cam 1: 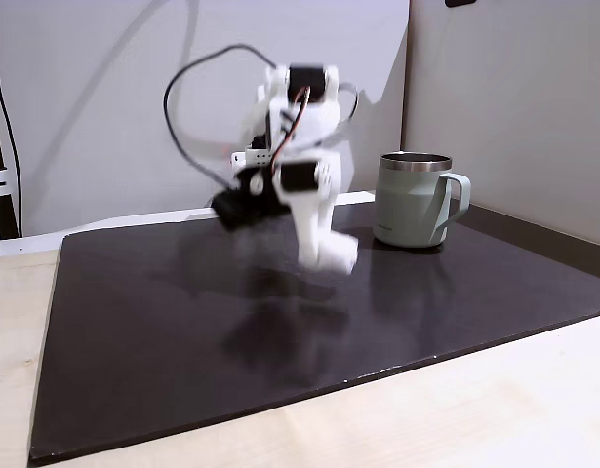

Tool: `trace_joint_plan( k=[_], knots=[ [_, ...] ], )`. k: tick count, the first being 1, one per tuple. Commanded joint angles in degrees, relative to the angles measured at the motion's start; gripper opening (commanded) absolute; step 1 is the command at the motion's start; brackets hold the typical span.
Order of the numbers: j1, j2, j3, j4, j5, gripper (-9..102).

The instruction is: Grasp a gauze and put it in the cup.

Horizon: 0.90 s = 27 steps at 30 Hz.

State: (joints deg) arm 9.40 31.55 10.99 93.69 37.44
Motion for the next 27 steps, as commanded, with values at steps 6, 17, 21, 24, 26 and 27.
trace_joint_plan(
  k=[6, 17, 21, 24, 26, 27],
  knots=[
    [-5.1, 29.27, 12.83, 0.7, -2.2, 4],
    [-14.15, 52.56, 32.08, -0.79, -4.04, 4],
    [-18.54, 55.81, 36.91, -0.53, -7.12, 4],
    [-22.5, 57.92, 41.04, 0.0, -9.84, 4],
    [-24.7, 58.27, 42.98, 0.26, -11.16, 3],
    [-25.93, 58.36, 43.86, 0.44, -11.87, 3]
  ],
)
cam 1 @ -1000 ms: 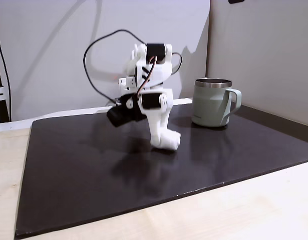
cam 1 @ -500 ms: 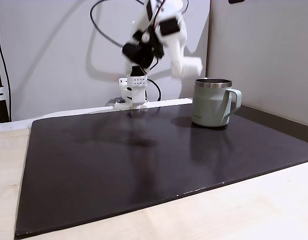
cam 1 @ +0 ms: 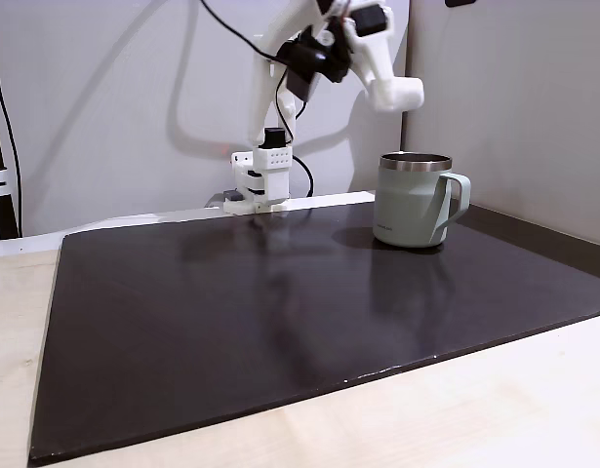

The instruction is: Grasp a gauze and put it in the cup.

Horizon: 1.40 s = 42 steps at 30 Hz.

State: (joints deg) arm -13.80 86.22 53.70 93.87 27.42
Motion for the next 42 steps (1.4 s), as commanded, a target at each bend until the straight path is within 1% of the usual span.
trace_joint_plan(
  k=[1, 14, 24, 26, 28, 31, 33, 36, 42],
  knots=[
    [-3.78, 3.6, 2.11, 0.35, -2.29, 3],
    [-13.54, 1.76, 8.7, 0.53, -4.31, 3],
    [-12.92, 1.76, 10.99, -0.79, -4.48, 4],
    [-12.48, 2.02, 11.95, -0.97, -4.39, 11],
    [-12.3, 2.37, 12.74, -0.97, -3.69, 21],
    [-12.22, 2.46, 13.01, -0.62, -2.9, 33],
    [-12.48, 2.46, 12.92, -0.35, -2.64, 36],
    [-12.57, 2.46, 12.74, -0.35, -2.29, 38],
    [-12.3, 2.46, 12.57, 0.0, -2.2, 38]
  ],
)
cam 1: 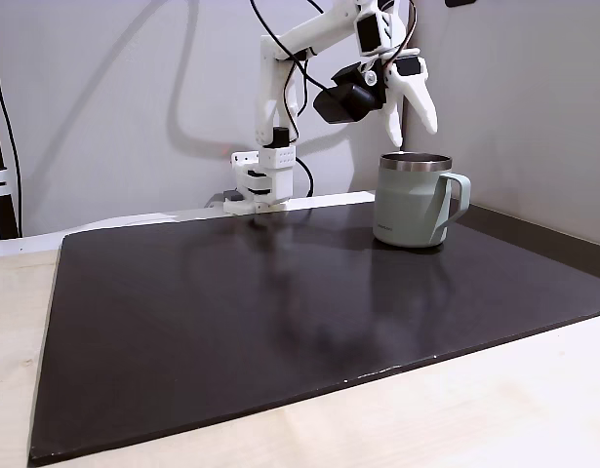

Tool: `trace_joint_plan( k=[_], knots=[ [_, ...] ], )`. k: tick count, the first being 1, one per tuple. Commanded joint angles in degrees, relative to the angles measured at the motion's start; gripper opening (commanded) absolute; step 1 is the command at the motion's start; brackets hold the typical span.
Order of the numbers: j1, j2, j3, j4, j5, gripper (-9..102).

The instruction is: Grasp a gauze and put it in the cup.

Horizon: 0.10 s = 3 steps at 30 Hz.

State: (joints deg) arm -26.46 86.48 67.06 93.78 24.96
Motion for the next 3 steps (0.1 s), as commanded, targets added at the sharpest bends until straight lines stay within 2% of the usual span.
trace_joint_plan(
  k=[1, 3],
  knots=[
    [0.35, 2.2, -0.79, 0.18, 0.26, 38],
    [0.35, 2.2, -0.79, 0.18, 0.18, 38]
  ],
)
